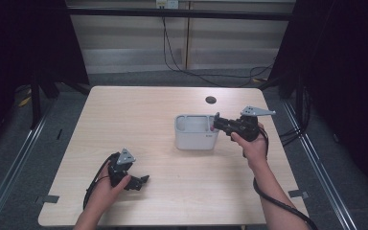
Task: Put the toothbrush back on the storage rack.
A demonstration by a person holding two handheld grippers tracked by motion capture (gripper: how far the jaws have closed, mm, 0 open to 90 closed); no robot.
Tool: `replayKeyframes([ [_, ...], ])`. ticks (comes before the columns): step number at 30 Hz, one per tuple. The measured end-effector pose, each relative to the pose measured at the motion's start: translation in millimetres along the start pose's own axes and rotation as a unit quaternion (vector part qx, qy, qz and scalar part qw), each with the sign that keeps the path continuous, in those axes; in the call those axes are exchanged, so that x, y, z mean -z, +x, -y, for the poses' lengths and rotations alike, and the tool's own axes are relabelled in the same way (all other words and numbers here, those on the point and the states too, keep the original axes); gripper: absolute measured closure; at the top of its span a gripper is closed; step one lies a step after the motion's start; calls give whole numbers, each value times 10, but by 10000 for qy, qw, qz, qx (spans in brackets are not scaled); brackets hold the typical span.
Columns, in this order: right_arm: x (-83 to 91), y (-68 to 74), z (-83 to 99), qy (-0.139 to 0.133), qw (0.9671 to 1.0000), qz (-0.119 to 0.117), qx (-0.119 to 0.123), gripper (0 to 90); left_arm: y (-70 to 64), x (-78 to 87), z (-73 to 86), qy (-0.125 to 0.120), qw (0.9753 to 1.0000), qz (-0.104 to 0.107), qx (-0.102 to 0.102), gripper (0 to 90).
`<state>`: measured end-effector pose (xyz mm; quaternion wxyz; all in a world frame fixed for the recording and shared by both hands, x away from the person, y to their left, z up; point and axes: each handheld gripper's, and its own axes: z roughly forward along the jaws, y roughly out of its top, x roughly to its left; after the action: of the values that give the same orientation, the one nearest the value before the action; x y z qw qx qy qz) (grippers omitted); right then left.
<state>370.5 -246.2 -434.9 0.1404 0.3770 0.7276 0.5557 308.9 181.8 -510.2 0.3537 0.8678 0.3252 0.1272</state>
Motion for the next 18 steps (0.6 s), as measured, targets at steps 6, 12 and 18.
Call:
replayKeyframes([
  [6, -7, 13, -7, 69, 9999, 76, 49, 592, -1, 0, 0, 1, 10000, 6, 4, 0],
  [12, -3, 25, -18, 124, 9997, 174, 123, 484, -1, 0, 1, -1, 10000, 1, 4, 0],
  [18, 1, 21, 2, 162, 9995, 209, 143, 377, -2, 1, 2, -2, 10000, 0, 6, 0],
])
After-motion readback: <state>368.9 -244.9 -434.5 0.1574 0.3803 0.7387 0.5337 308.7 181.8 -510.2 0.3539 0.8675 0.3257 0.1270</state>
